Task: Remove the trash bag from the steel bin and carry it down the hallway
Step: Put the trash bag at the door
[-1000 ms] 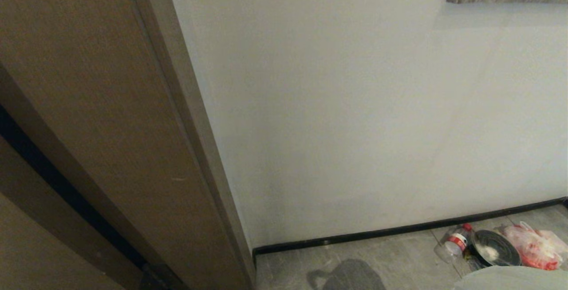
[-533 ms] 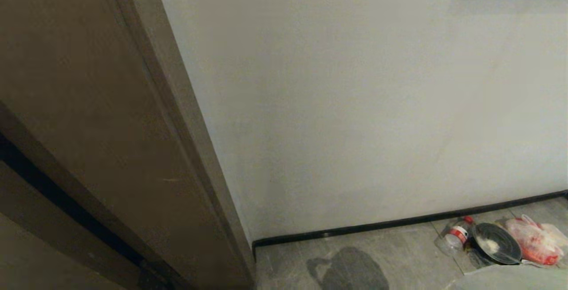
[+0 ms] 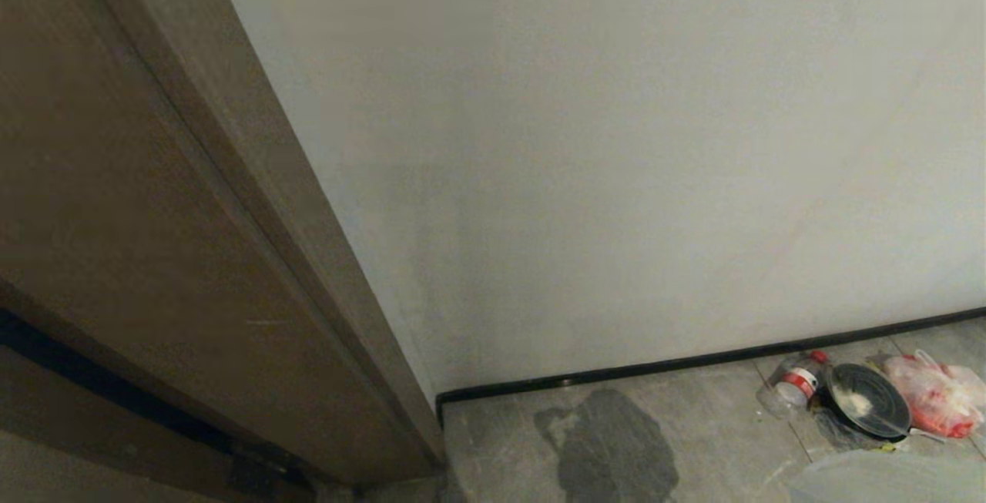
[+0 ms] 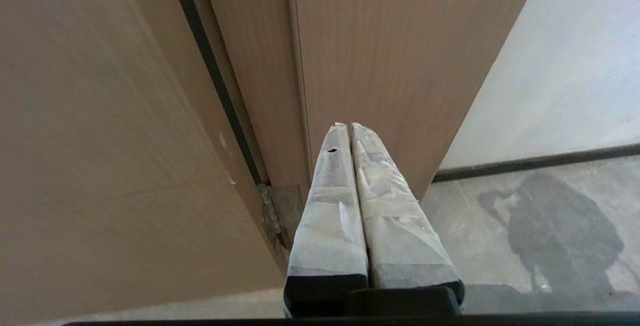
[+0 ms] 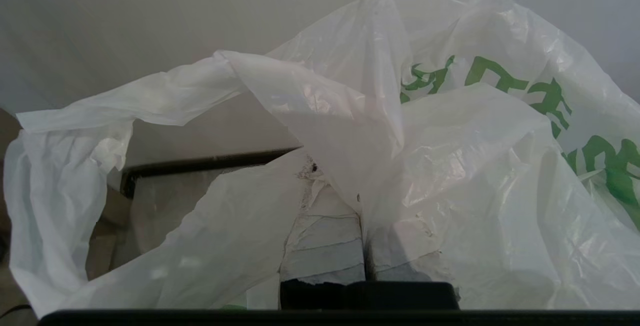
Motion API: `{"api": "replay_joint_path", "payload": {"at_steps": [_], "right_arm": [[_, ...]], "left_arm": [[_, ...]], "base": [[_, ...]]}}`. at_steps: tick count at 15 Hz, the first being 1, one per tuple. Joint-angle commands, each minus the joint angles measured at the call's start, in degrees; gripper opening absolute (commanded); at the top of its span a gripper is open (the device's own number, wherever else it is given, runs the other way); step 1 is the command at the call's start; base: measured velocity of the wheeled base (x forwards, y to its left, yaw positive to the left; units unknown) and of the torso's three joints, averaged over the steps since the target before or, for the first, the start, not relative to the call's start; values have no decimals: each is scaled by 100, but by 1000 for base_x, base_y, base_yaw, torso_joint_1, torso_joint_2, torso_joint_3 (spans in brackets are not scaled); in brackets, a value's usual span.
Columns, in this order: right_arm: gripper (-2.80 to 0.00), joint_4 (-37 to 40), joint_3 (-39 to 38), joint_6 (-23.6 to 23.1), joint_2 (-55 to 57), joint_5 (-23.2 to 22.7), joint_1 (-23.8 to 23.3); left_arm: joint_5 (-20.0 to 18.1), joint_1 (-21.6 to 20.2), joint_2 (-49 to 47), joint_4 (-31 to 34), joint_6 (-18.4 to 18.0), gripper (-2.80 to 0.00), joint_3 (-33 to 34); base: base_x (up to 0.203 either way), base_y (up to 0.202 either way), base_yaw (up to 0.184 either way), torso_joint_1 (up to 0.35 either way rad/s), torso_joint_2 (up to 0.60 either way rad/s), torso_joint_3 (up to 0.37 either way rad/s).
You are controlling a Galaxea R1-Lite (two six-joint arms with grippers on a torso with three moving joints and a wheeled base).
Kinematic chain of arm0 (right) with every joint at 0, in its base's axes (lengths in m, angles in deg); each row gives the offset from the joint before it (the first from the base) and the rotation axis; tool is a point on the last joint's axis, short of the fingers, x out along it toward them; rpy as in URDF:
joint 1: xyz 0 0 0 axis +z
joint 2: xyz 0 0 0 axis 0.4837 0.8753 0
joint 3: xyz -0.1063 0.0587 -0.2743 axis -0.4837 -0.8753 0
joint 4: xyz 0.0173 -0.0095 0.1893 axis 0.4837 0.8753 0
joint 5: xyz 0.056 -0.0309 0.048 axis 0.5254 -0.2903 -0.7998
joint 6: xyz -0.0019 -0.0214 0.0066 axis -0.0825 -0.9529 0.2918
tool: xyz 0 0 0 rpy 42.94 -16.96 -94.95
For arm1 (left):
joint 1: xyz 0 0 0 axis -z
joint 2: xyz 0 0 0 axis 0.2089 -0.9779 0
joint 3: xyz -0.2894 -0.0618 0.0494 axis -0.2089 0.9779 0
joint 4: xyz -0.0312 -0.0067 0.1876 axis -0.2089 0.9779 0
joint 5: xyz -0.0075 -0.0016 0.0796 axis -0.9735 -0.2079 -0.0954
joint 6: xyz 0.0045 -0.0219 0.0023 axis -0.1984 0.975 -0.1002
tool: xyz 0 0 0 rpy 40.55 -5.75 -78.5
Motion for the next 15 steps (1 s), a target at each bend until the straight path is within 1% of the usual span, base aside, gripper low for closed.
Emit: {"api": "replay_joint_path", "payload": {"at_steps": [1,5,9,10,11,12,13,14,15], "right_arm": [[-280,-4,0,-16,0,-2,0],[-280,4,0,-16,0,-2,0],[-280,4,0,-103,1,-22,0],[-280,6,90,-200,1,-46,0],[-280,54,353,-248,35,-65,0],[-280,288,763,-269,124,-94,0],[-280,791,1268,-279,271,-117,0],[-280,1468,1817,-287,499,-171,0],[-280,2029,2240,-303,910,-299,-3]], "left_arm": [[-2,0,0,-5,4,-280,0],[-2,0,0,-6,4,-280,0],[-2,0,0,-6,-4,-280,0],[-2,0,0,-6,-4,-280,0],[-2,0,0,-6,-4,-280,0],[-2,0,0,-6,-6,-280,0],[-2,0,0,-6,-4,-280,0],[-2,0,0,-6,-5,-280,0],[-2,0,0,-6,-13,-280,0]], "base": [[0,0,0,2,2,-196],[0,0,0,3,3,-190],[0,0,0,3,4,-46],[0,0,0,0,0,0],[0,0,0,0,0,0],[0,0,0,0,0,0],[0,0,0,0,0,0],[0,0,0,0,0,0],[0,0,0,0,0,0]]}}
